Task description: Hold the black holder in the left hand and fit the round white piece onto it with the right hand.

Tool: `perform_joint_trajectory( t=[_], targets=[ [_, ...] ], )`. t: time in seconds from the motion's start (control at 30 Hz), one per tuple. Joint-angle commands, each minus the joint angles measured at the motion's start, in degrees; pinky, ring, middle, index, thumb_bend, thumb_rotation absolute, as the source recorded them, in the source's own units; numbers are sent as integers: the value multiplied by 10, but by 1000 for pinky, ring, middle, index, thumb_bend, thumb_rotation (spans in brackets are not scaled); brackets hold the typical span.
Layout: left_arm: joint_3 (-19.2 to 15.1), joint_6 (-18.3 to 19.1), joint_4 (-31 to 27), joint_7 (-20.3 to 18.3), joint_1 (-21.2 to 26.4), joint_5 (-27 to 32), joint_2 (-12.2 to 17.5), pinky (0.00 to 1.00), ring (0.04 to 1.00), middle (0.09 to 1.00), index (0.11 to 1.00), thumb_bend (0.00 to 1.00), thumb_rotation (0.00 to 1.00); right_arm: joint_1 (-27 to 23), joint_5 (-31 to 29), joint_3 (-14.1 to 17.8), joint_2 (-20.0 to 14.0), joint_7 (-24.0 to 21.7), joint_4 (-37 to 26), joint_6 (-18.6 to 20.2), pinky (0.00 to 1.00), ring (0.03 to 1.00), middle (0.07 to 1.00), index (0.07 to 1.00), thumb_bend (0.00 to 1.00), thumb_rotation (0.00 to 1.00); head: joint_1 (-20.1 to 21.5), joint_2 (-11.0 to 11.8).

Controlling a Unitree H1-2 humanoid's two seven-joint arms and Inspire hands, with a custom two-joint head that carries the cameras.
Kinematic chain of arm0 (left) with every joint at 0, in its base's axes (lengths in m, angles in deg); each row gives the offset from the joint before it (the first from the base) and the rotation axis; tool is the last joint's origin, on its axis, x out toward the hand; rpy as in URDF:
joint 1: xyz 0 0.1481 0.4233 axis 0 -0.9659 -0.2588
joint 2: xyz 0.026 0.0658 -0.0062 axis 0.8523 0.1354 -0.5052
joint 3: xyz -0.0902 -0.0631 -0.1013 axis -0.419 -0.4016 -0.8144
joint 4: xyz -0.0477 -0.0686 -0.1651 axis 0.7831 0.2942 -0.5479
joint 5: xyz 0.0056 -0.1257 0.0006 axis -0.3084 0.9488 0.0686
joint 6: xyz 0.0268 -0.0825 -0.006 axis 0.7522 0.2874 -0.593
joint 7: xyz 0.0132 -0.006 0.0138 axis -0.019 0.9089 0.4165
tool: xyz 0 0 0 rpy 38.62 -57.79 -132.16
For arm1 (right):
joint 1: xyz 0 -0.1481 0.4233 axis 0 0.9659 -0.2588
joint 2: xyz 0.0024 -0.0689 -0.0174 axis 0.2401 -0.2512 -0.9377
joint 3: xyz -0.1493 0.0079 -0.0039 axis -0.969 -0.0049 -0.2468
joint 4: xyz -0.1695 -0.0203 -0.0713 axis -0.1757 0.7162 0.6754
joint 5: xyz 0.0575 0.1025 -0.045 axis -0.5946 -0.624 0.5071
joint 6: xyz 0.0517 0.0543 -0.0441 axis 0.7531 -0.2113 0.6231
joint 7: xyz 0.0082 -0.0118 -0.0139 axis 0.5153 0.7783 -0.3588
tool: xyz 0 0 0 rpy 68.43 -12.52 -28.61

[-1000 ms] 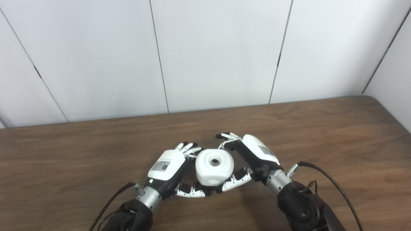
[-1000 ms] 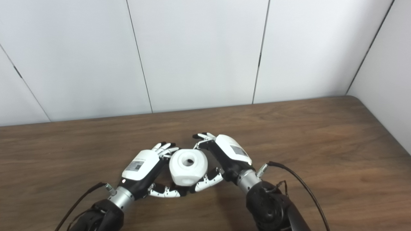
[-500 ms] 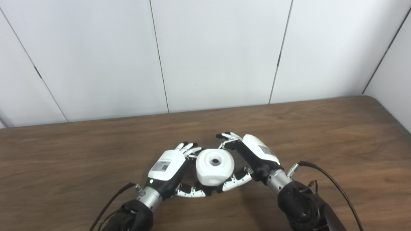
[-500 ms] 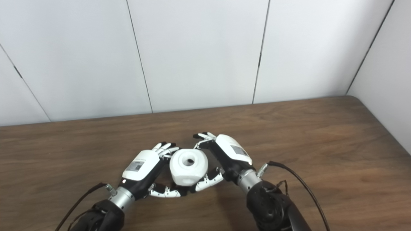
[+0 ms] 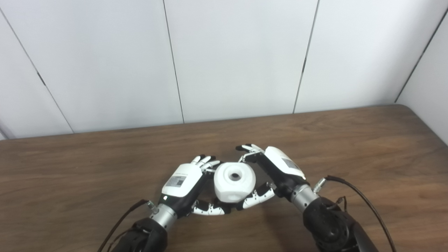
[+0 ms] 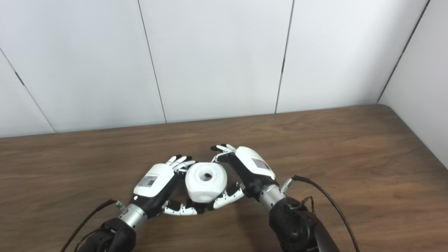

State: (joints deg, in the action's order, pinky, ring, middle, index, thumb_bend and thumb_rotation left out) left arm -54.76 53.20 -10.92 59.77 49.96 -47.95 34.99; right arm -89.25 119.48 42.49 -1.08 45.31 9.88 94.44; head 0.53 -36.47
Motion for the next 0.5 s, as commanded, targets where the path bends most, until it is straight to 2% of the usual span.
perform_joint_trajectory(
  t=[0.0, 0.47],
  targets=[
    [8, -16, -8, 3, 11, 1, -11, 1000, 955, 883, 481, 517, 52, -14, 7, -2, -4, -1, -6, -4, 803, 964, 907, 479, 510, 142, 0, 0],
    [9, -19, -5, 9, 11, 0, -11, 1000, 949, 876, 481, 517, 52, -10, -15, 7, 4, -2, -9, 2, 829, 975, 930, 486, 512, 141, 0, 1]
  ],
)
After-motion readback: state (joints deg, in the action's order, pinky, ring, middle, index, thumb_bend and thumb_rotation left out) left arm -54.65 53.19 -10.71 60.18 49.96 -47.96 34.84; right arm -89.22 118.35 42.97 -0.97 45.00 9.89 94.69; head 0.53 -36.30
